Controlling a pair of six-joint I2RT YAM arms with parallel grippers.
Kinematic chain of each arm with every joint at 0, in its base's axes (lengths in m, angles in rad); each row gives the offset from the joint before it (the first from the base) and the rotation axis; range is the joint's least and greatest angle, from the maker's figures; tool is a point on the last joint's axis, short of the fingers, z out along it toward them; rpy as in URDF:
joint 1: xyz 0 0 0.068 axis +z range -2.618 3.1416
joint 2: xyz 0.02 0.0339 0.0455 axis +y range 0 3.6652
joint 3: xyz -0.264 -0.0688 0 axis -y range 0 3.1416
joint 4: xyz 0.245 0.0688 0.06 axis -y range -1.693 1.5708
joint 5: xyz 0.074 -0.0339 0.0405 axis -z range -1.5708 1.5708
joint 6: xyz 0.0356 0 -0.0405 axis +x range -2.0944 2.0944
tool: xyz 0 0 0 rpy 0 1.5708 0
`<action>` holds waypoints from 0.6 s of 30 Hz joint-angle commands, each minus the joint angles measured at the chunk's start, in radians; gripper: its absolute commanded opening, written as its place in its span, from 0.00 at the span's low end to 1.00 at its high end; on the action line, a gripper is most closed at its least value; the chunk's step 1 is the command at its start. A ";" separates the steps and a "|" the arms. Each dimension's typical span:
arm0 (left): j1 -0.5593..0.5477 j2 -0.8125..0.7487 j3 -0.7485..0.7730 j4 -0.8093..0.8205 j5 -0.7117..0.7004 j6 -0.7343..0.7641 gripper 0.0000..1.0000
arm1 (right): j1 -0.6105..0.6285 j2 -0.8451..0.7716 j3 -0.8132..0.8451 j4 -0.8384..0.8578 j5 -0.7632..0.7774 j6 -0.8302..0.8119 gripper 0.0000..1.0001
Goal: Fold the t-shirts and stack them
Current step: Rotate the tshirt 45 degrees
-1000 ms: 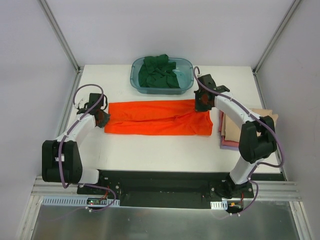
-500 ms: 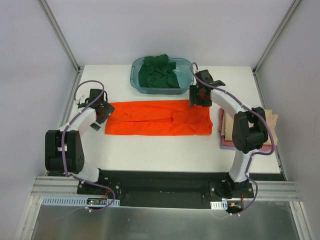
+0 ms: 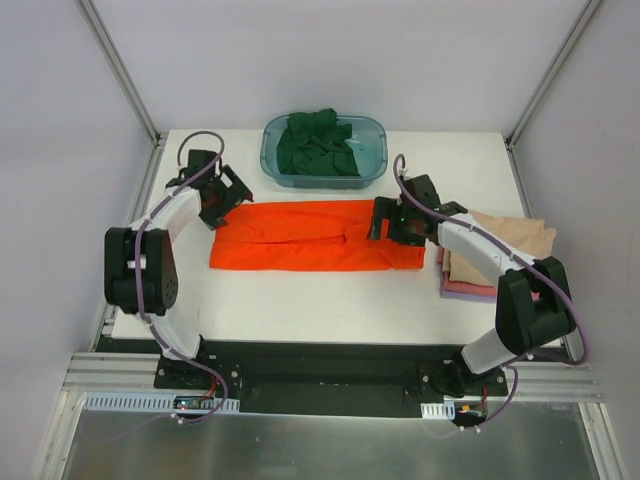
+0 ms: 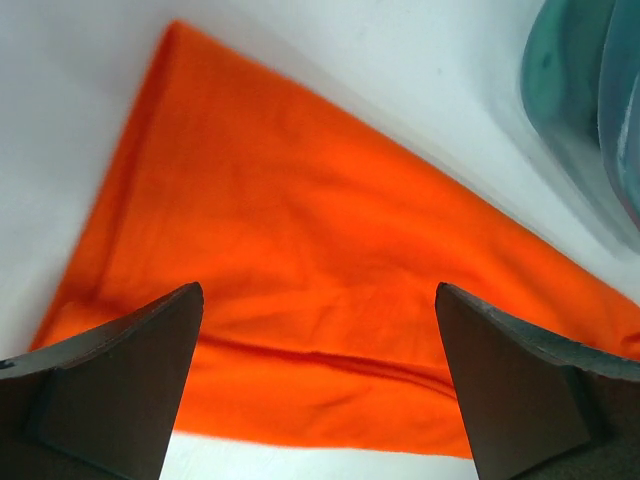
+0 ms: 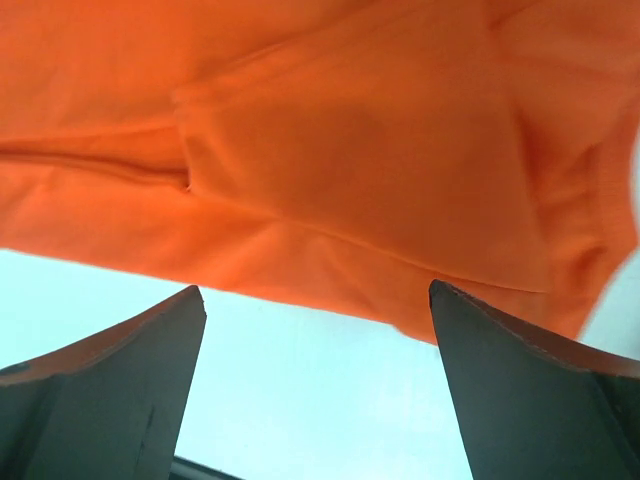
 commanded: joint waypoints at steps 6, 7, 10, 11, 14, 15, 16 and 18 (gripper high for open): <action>-0.077 0.194 0.039 0.020 0.152 0.062 0.99 | 0.001 0.166 0.035 0.070 -0.088 0.096 0.96; -0.081 0.182 0.010 0.022 0.138 0.062 0.99 | -0.014 0.191 0.046 0.069 -0.082 0.098 0.96; -0.091 0.126 -0.105 0.031 0.119 0.039 0.99 | -0.057 0.258 0.084 0.069 -0.092 0.107 0.96; -0.099 0.106 -0.143 0.036 0.112 0.028 0.99 | -0.071 0.278 0.099 0.069 -0.096 0.107 0.96; -0.137 0.028 -0.275 0.046 0.102 -0.029 0.99 | -0.117 0.337 0.145 0.057 -0.099 0.105 0.96; -0.151 -0.004 -0.318 0.048 0.104 -0.041 0.99 | -0.131 0.357 0.173 0.044 -0.097 0.102 0.96; -0.162 -0.033 -0.350 0.049 0.113 -0.058 0.99 | -0.149 0.374 0.202 0.031 -0.100 0.095 0.96; -0.194 -0.119 -0.422 0.048 0.127 -0.079 0.99 | -0.174 0.412 0.256 0.008 -0.103 0.075 0.96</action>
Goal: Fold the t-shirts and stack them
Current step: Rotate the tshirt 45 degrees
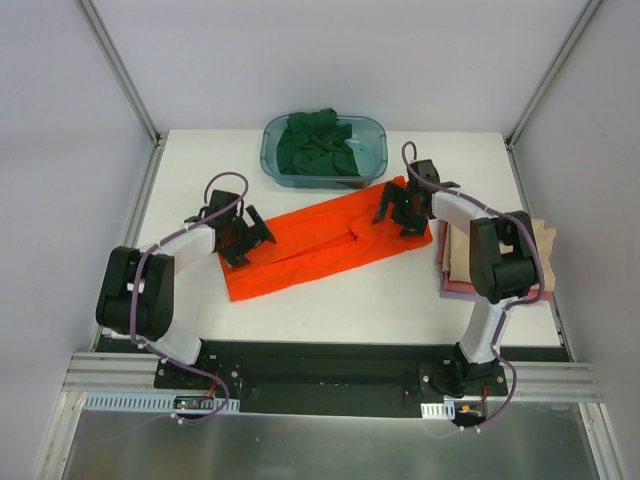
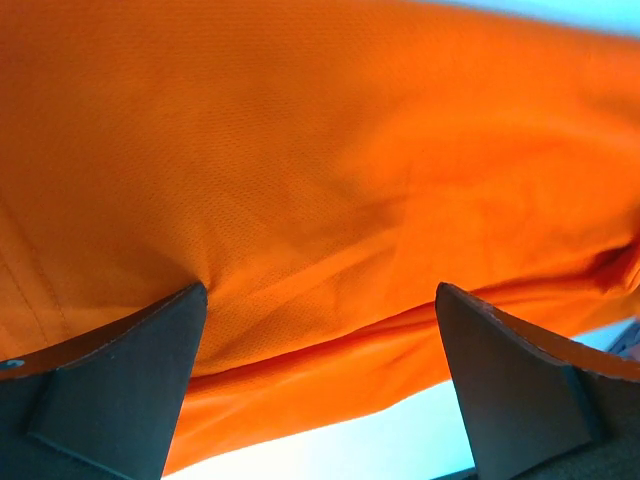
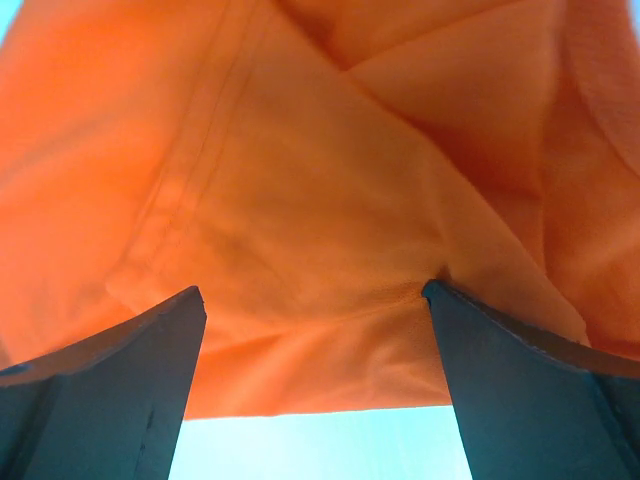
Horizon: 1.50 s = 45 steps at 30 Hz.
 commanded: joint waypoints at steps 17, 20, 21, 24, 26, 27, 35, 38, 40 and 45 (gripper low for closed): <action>-0.209 -0.365 -0.194 -0.096 0.051 -0.081 0.99 | -0.129 0.137 0.361 -0.136 -0.013 -0.141 0.96; -0.206 -0.437 -0.164 -0.161 -0.080 -0.046 0.99 | -0.086 0.025 0.344 -0.170 0.002 -0.193 0.96; -0.204 -0.456 -0.159 -0.187 -0.120 -0.038 0.99 | -0.058 -0.017 0.320 -0.170 0.014 -0.213 0.96; -0.169 -0.510 -0.173 -0.242 -0.237 -0.023 0.99 | 0.063 -0.150 0.229 -0.179 0.034 -0.250 0.96; -0.097 -0.534 -0.212 -0.265 -0.257 -0.023 0.99 | 0.196 -0.227 0.124 -0.165 0.056 -0.280 0.96; -0.042 -0.547 -0.232 -0.268 -0.230 -0.023 0.99 | 0.283 -0.261 0.085 -0.141 0.068 -0.288 0.96; 0.069 -0.579 -0.355 -0.169 -0.075 0.010 0.86 | 0.888 -0.186 0.092 -0.041 0.136 -0.261 0.99; 0.072 -0.535 -0.374 -0.123 -0.067 0.006 0.83 | 0.979 -0.106 0.161 -0.056 0.231 -0.259 0.97; 0.072 -0.496 -0.380 -0.103 -0.070 0.003 0.81 | 1.005 -0.060 0.187 -0.061 0.217 -0.259 0.93; 0.079 -0.424 -0.400 -0.037 -0.053 -0.018 0.66 | 1.016 0.042 0.197 0.006 0.134 -0.288 0.82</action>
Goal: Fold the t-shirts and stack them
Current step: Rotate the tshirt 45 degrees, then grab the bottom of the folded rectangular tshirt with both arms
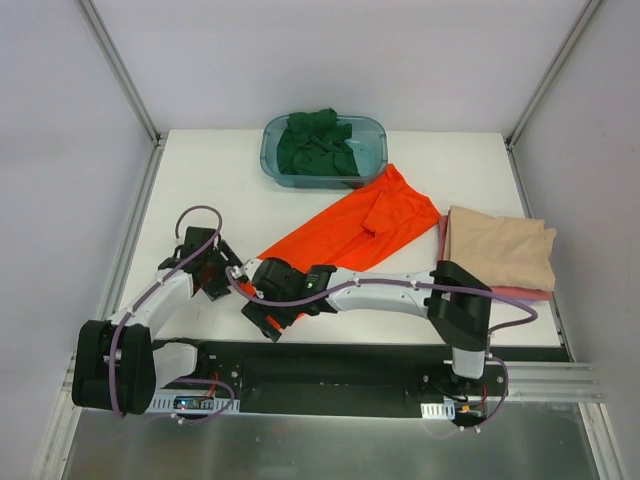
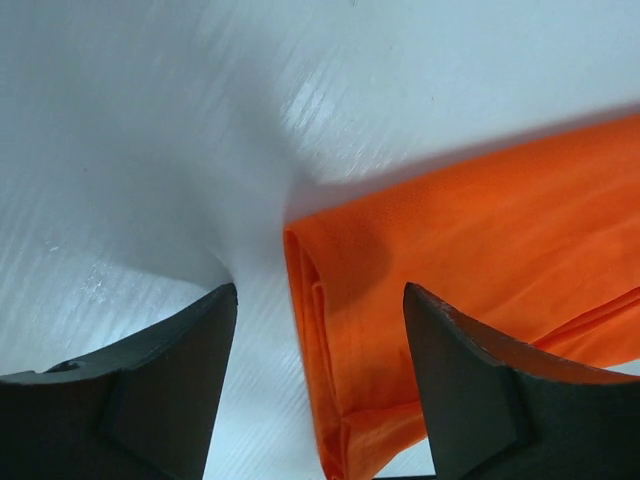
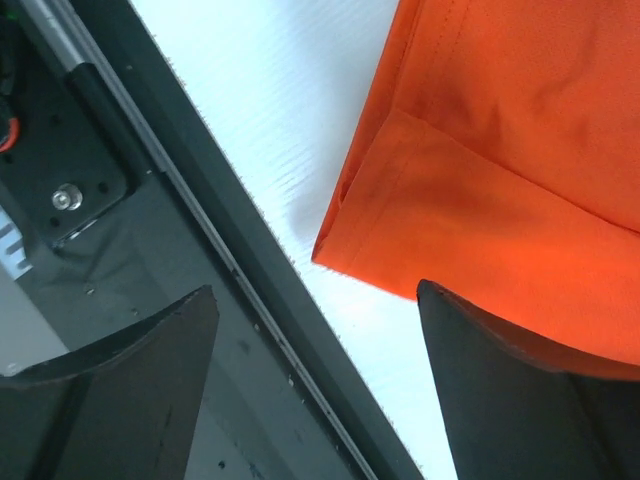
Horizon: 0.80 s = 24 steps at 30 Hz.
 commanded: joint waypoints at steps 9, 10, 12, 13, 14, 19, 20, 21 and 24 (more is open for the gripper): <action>0.011 0.105 -0.039 0.091 0.033 0.001 0.47 | 0.013 0.159 0.115 0.004 0.075 -0.086 0.72; 0.012 0.107 -0.039 0.092 0.029 0.001 0.44 | 0.014 0.167 0.117 -0.001 0.082 -0.084 0.71; 0.012 0.111 -0.039 0.094 0.028 0.004 0.38 | 0.022 0.181 0.117 -0.012 0.098 -0.084 0.68; 0.011 0.114 -0.037 0.094 0.028 0.004 0.35 | 0.027 0.187 0.115 -0.013 0.110 -0.083 0.68; 0.012 0.119 -0.037 0.094 0.023 0.001 0.33 | 0.033 0.196 0.117 -0.022 0.139 -0.078 0.67; 0.012 0.124 -0.034 0.094 0.034 0.006 0.03 | 0.053 0.236 0.144 -0.093 0.240 -0.050 0.54; 0.012 0.119 -0.035 0.094 0.034 0.007 0.01 | 0.056 0.240 0.141 -0.099 0.250 -0.044 0.50; 0.014 0.113 -0.035 0.093 0.030 0.007 0.00 | 0.059 0.241 0.138 -0.098 0.256 -0.037 0.44; 0.014 0.081 -0.036 0.080 0.023 -0.001 0.00 | 0.071 0.227 0.129 -0.085 0.241 -0.035 0.23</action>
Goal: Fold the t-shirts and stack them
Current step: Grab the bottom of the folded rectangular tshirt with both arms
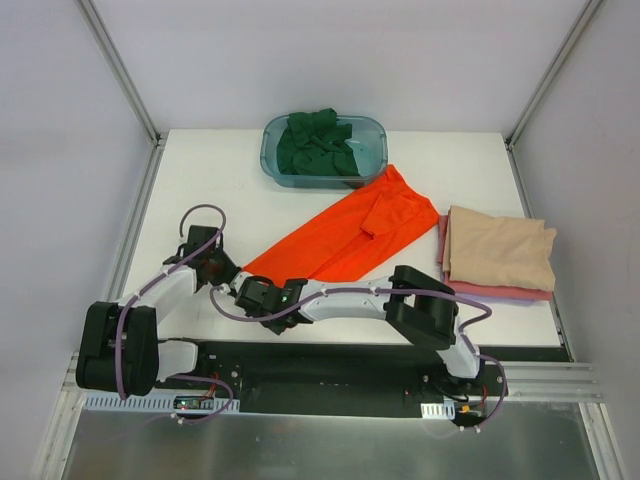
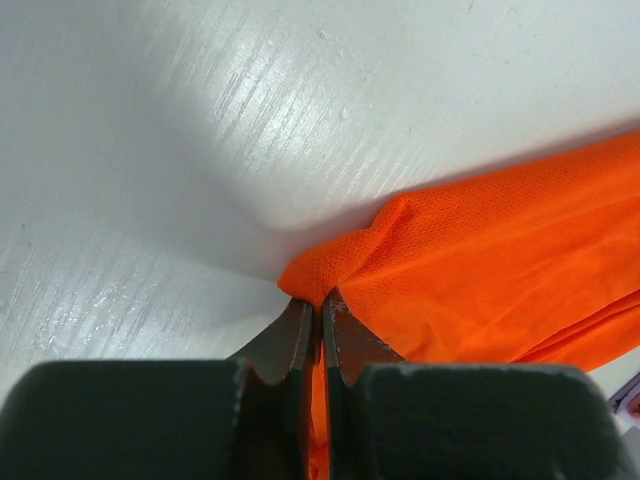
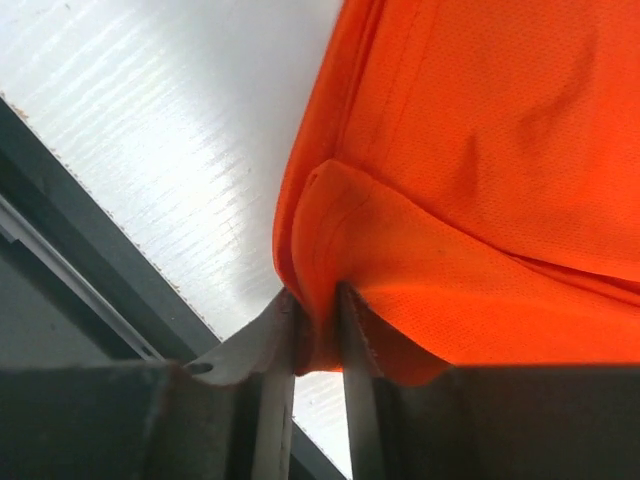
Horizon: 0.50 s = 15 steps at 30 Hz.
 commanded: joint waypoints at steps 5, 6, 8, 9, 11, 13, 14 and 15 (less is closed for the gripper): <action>0.008 -0.152 -0.030 -0.158 -0.111 -0.024 0.00 | 0.024 -0.069 -0.030 0.043 -0.074 0.015 0.05; 0.008 -0.194 -0.030 -0.183 -0.137 -0.033 0.00 | 0.024 -0.089 -0.058 0.078 -0.107 0.016 0.03; 0.009 -0.292 -0.030 -0.236 -0.188 -0.048 0.00 | 0.023 -0.132 -0.089 0.144 -0.205 0.022 0.01; 0.009 -0.329 -0.032 -0.256 -0.203 -0.055 0.00 | 0.024 -0.152 -0.100 0.166 -0.241 0.026 0.01; 0.009 -0.406 -0.023 -0.296 -0.209 -0.056 0.00 | 0.023 -0.187 -0.110 0.190 -0.296 0.035 0.01; 0.009 -0.476 -0.010 -0.327 -0.200 -0.056 0.00 | 0.023 -0.215 -0.118 0.192 -0.298 0.047 0.01; 0.009 -0.502 -0.006 -0.332 -0.197 -0.061 0.00 | 0.021 -0.232 -0.126 0.192 -0.293 0.050 0.01; 0.009 -0.525 -0.003 -0.332 -0.185 -0.064 0.00 | 0.018 -0.250 -0.139 0.192 -0.284 0.050 0.01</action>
